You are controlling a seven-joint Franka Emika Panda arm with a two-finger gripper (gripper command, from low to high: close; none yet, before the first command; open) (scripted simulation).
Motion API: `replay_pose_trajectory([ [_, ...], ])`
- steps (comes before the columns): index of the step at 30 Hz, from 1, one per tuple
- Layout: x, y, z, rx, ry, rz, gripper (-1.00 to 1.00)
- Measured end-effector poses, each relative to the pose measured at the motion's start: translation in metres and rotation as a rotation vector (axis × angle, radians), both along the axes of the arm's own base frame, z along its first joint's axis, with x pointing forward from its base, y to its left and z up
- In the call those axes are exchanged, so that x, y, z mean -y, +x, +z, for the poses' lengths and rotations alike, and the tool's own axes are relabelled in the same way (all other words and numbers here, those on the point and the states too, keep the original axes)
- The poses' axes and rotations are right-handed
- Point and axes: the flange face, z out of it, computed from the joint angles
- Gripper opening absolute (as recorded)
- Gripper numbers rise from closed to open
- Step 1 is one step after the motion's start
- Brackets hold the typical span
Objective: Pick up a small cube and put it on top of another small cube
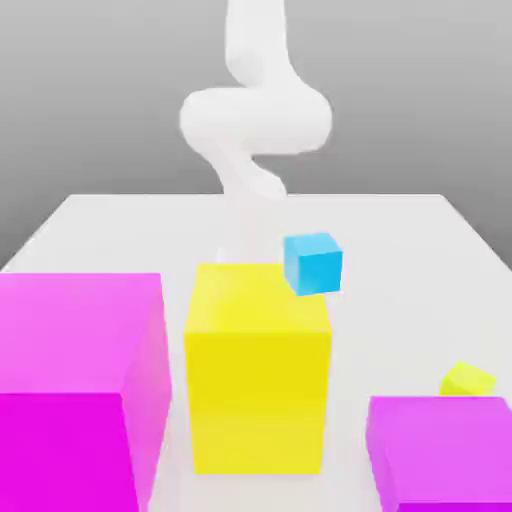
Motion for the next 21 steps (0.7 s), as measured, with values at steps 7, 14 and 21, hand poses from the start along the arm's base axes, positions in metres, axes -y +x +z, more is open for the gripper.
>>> replay_pose_trajectory([
  [7, 0.107, 0.037, -0.056, -0.106, 0.297, -0.459, 0.00],
  [14, 0.188, 0.051, -0.163, -0.222, 0.356, -0.816, 0.00],
  [21, 0.264, 0.024, -0.278, -0.328, 0.434, -1.149, 0.00],
])
